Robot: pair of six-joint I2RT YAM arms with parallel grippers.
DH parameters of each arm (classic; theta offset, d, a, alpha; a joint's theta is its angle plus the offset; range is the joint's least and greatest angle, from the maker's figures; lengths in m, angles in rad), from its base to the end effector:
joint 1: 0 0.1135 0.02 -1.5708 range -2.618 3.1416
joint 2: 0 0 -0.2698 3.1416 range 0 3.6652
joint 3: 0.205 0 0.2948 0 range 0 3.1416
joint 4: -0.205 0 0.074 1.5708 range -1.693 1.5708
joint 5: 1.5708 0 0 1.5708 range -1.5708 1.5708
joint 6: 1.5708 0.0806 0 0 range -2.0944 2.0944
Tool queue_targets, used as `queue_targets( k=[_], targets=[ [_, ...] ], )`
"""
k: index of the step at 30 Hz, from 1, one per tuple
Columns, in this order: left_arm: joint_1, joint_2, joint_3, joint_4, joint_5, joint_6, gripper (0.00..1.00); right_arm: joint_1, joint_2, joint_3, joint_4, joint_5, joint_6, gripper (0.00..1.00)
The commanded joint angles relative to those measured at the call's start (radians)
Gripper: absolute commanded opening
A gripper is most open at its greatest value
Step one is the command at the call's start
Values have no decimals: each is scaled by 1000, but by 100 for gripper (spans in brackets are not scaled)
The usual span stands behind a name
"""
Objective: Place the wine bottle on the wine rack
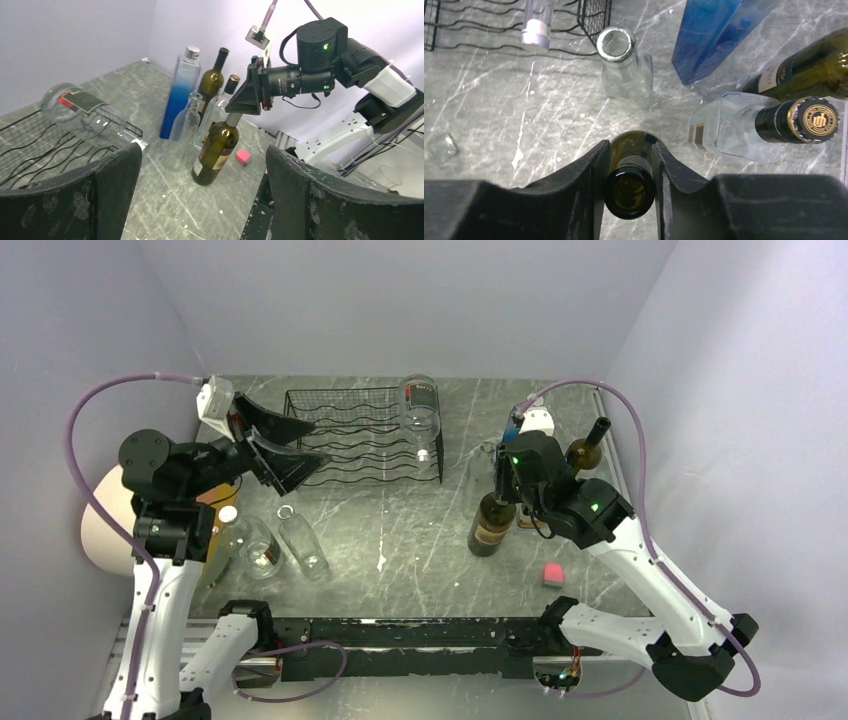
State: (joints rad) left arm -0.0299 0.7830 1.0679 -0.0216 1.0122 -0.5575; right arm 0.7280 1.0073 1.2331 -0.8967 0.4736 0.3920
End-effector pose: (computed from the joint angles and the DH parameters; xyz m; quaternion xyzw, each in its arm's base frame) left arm 0.1995 -0.0743 0.4729 0.2328 0.6139 -0.4832 0.5792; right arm 0.2170 0.1442 0.3741 -0.0458 0.8801 0.0456 0.4704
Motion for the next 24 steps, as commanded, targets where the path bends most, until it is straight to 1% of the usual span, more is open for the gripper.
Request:
queue_targets(
  k=[1,4,6,7,11,15,17,18,19,21,24],
  targets=[
    [-83,36,-1,46,-70,-16,97,1,-11,-21,-31,-75,-30,34],
    [-168,73,9,24,-144,13,95,-1,-23,-31,-14,-96,-56,13],
    [-225,100,24,10,-191,34,94,0,-31,-28,-3,-113,-71,3],
    [-253,113,30,6,-212,44,94,-1,-38,-23,2,-127,-81,0],
    [-353,160,44,1,-284,56,92,0,-69,-1,43,-219,-130,0],
    [-476,206,67,-19,-411,118,93,-1,-89,25,96,-326,-154,0],
    [-533,230,81,-48,-470,167,95,-1,-90,33,130,-360,-155,0],
    [-556,239,84,-63,-487,198,98,-1,-86,39,147,-384,-153,0],
    [-575,246,82,-73,-496,238,99,-1,-83,42,165,-401,-145,0],
    [-601,258,70,-78,-515,286,99,-1,-75,40,213,-434,-128,0],
    [-621,252,1,-4,-451,352,99,-1,-63,38,287,-451,-91,0]
  ],
)
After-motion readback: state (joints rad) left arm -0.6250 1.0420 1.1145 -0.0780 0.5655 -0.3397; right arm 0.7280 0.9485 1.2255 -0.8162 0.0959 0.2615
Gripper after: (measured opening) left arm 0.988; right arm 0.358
